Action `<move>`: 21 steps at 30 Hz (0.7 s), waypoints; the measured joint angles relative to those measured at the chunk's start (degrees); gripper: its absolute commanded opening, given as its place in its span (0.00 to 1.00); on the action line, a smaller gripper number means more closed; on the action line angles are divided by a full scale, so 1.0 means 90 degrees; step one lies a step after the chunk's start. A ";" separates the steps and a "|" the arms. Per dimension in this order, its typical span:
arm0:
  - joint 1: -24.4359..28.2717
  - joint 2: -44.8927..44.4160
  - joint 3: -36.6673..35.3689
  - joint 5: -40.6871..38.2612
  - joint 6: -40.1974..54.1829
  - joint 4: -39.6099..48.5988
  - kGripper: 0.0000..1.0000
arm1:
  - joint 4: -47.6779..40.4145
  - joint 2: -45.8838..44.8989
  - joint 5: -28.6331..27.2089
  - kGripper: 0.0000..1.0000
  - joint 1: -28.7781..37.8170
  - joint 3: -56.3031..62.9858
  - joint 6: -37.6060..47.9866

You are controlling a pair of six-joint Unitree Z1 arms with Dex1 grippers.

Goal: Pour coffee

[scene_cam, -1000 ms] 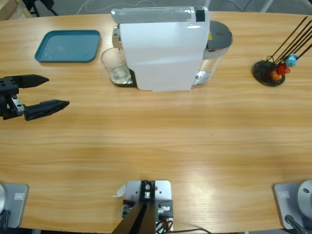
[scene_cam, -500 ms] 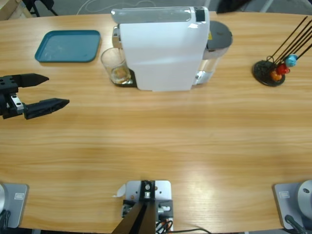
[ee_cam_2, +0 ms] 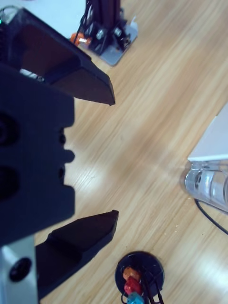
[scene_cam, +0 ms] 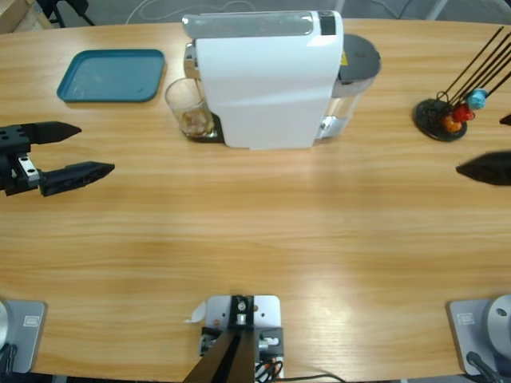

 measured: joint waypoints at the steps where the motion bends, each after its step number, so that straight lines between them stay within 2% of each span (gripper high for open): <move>1: -0.0001 0.0000 0.0007 0.0000 -0.0007 -0.0011 1.00 | -0.0147 -0.0080 0.0000 1.00 0.0000 0.0204 -0.0097; 6: -0.0001 -0.0007 0.0008 -0.0093 -0.0163 -0.0029 1.00 | -0.0909 -0.0299 0.0067 1.00 0.0000 0.0993 -0.0418; 10: -0.0001 -0.0056 0.0042 -0.0213 -0.0245 -0.0030 1.00 | -0.1497 -0.0948 0.0206 1.00 0.0002 0.1539 -0.0580; 14: -0.0001 -0.0092 0.0089 -0.0222 -0.0254 -0.0036 1.00 | -0.1676 -0.1445 0.0207 0.99 0.0002 0.1732 -0.0586; 21: -0.0115 -0.0147 0.0171 -0.0222 -0.0338 -0.0079 1.00 | -0.1691 -0.1589 0.0206 1.00 0.0002 0.1773 -0.0578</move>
